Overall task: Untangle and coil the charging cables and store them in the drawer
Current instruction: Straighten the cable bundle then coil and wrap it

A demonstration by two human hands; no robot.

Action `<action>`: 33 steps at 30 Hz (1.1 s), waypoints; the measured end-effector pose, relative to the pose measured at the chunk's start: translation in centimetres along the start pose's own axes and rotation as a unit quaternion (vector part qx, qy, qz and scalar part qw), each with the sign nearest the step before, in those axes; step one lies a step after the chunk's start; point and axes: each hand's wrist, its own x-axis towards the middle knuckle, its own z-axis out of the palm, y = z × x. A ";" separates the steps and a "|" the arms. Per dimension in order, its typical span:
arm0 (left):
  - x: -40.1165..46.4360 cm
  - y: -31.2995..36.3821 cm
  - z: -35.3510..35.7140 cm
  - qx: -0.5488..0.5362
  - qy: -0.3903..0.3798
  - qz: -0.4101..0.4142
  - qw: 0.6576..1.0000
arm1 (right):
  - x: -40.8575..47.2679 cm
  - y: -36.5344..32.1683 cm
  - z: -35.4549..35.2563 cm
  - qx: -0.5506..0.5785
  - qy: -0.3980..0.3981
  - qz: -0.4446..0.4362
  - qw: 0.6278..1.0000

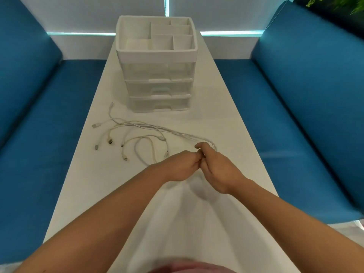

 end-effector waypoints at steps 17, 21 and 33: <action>-2.3 -1.6 0.3 0.082 0.053 -0.019 0.995 | 1.7 6.7 -3.3 -0.160 -0.103 -0.091 0.978; -2.0 -2.0 0.7 0.114 0.083 0.001 0.990 | 2.2 6.7 -3.5 -0.189 -0.127 -0.100 0.969; -1.6 -3.5 -0.2 0.044 0.061 -0.050 0.996 | 2.5 3.1 -1.5 -0.201 -0.118 -0.116 0.966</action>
